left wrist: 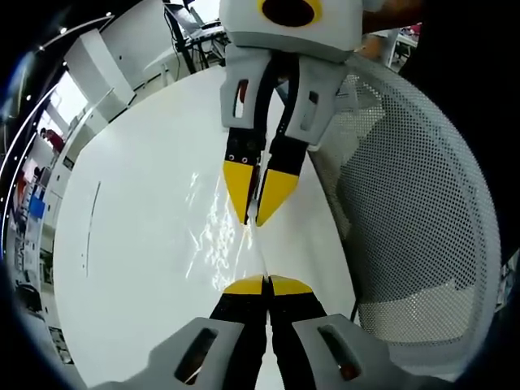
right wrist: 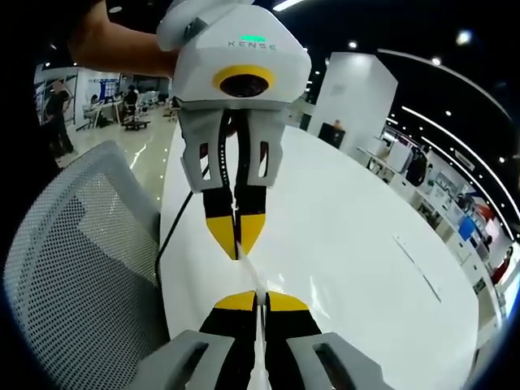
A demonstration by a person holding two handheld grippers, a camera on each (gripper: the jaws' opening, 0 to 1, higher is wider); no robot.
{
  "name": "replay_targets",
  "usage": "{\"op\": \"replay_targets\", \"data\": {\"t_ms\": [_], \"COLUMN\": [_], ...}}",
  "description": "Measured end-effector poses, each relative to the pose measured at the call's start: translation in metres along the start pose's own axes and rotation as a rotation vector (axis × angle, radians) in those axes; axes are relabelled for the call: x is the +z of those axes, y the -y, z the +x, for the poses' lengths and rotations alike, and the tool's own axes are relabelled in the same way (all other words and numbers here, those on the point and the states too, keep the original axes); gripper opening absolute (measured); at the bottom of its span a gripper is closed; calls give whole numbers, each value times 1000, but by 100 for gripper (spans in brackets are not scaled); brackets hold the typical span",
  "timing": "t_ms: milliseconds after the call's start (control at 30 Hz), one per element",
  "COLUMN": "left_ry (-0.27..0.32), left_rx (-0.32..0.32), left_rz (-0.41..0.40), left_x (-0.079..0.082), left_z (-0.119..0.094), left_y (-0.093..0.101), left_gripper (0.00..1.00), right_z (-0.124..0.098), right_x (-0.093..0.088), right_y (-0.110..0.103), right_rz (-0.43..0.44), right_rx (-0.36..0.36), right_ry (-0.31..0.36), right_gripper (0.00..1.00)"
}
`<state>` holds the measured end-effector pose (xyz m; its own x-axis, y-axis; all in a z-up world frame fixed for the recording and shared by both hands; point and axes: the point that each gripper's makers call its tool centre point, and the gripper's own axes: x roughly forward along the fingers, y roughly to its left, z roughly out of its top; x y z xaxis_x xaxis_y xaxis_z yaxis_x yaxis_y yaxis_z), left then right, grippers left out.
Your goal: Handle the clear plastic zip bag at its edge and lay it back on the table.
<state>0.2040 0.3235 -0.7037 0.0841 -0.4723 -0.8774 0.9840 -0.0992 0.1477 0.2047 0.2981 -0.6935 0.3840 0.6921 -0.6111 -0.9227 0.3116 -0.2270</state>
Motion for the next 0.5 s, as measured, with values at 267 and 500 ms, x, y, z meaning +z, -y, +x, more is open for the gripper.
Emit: {"op": "replay_targets", "data": {"t_ms": [267, 500], "left_ry": [-1, -2], "left_rx": [2, 5], "left_rz": [-1, -9], "left_x": [1, 0], "left_z": [0, -1], "left_y": [-1, -1], "left_gripper": [0, 0], "right_z": [0, 1], "right_x": [0, 1], "right_y": [1, 0], "right_rz": [7, 7], "right_rx": [-2, -1], "right_ry": [4, 8], "right_gripper": [0, 0]}}
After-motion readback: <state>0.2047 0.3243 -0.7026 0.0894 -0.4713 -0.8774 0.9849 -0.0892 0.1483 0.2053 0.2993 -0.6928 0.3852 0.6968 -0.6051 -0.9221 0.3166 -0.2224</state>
